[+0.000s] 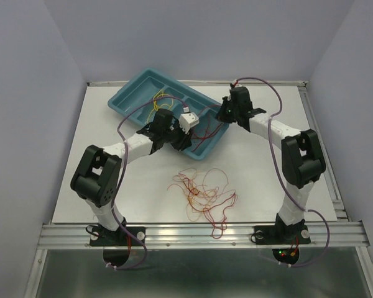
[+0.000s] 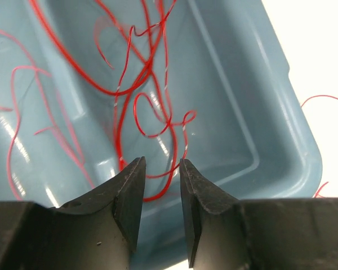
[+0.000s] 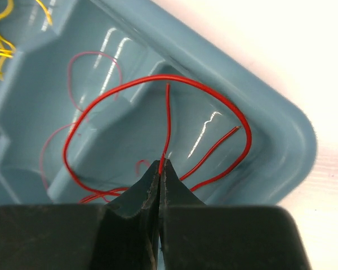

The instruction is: Untangle the cables

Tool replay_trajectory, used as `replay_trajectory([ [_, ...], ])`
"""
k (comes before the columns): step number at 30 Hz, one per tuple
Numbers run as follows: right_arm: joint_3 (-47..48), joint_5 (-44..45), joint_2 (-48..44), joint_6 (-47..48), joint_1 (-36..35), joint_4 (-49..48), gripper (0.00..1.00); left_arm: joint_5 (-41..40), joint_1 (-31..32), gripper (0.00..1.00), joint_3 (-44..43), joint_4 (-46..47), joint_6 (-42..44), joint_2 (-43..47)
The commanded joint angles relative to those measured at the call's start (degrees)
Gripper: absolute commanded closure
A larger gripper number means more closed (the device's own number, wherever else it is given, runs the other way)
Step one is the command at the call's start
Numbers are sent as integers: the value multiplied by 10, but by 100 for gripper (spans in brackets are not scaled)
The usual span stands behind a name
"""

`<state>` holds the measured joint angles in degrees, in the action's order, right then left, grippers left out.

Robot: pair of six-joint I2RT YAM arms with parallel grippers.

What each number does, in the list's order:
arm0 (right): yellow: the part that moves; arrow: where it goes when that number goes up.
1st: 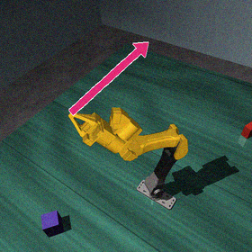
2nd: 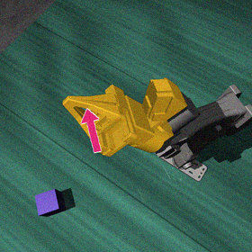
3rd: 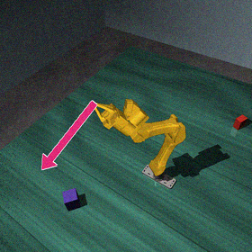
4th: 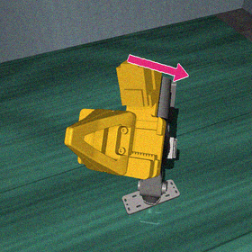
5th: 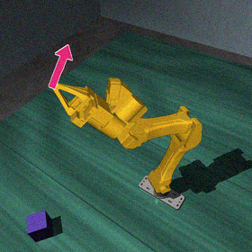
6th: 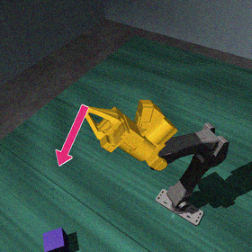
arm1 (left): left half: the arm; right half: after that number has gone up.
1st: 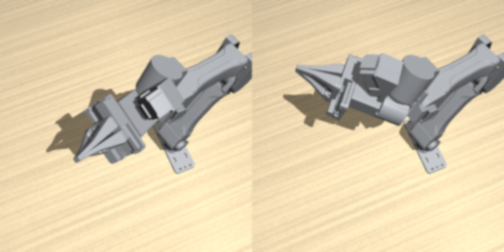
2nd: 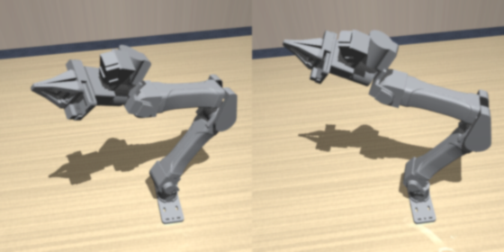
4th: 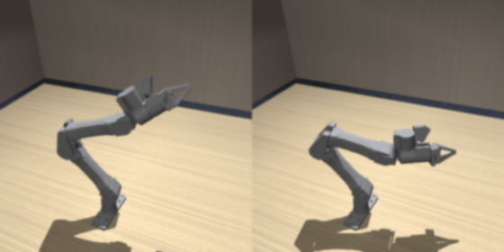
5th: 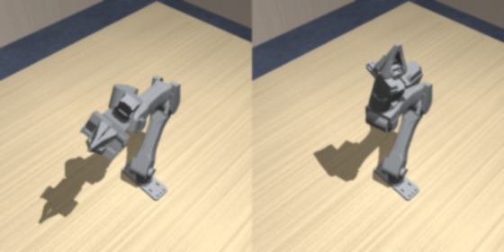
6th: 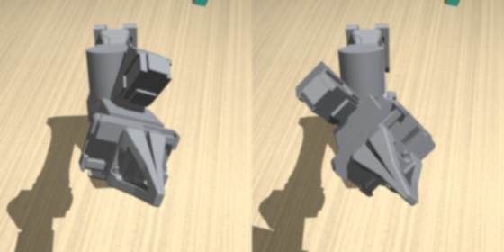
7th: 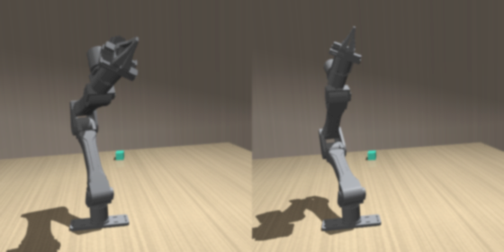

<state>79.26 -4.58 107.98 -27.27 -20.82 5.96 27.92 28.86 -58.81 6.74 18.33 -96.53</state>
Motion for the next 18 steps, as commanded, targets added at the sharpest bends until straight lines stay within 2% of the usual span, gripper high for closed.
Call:
replay_trajectory([
  [1, 54, 86, 19, 12, -31, -2, 99, -15, 22, 59, -32, -4, 11, -15],
  [7, 91, 168, 51, 33, -67, 36, 99, -27, 27, 60, -40, -2, 9, -24],
  [10, 92, 178, 37, 34, -72, 41, 94, -32, 26, 60, -37, 2, 10, -21],
  [12, 85, 186, 18, 37, -72, 40, 79, -39, 26, 60, -32, 9, 11, -12],
  [13, 82, 191, -1, 42, -74, 40, 68, -41, 26, 60, -29, 11, 10, -5],
  [18, 67, 200, -61, 43, -77, 52, 53, -50, 26, 60, -18, 21, 8, 16],
])
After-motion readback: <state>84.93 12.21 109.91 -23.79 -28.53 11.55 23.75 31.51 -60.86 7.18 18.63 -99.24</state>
